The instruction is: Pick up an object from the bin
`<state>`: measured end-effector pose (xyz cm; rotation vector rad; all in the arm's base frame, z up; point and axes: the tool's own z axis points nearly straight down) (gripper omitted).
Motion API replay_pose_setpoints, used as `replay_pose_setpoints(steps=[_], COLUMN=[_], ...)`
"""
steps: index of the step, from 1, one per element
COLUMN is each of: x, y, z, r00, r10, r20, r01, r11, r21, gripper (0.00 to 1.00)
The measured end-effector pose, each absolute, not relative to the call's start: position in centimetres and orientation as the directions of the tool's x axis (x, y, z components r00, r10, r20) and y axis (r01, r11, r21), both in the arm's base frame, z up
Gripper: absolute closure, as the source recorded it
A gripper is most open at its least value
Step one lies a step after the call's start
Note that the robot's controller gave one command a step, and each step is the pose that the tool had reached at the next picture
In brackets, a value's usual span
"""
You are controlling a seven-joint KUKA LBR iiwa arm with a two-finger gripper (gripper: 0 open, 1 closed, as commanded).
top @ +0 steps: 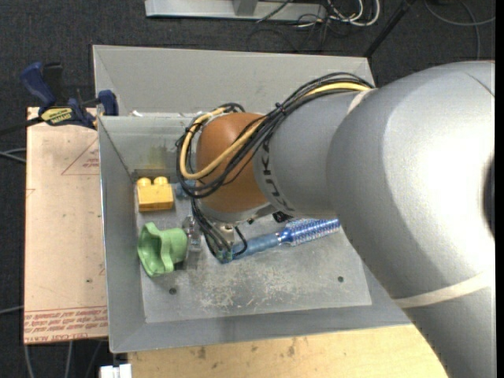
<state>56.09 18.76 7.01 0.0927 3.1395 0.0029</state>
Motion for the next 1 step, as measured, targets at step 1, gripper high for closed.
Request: replay_pose_setpoints(steps=[1], x=[55.69], y=[19.84], z=[21.62], r00=[-0.998], r10=[0.066], r20=[-0.01], r01=[0.066], r11=[0.998], r21=[0.006], gripper=[1.0])
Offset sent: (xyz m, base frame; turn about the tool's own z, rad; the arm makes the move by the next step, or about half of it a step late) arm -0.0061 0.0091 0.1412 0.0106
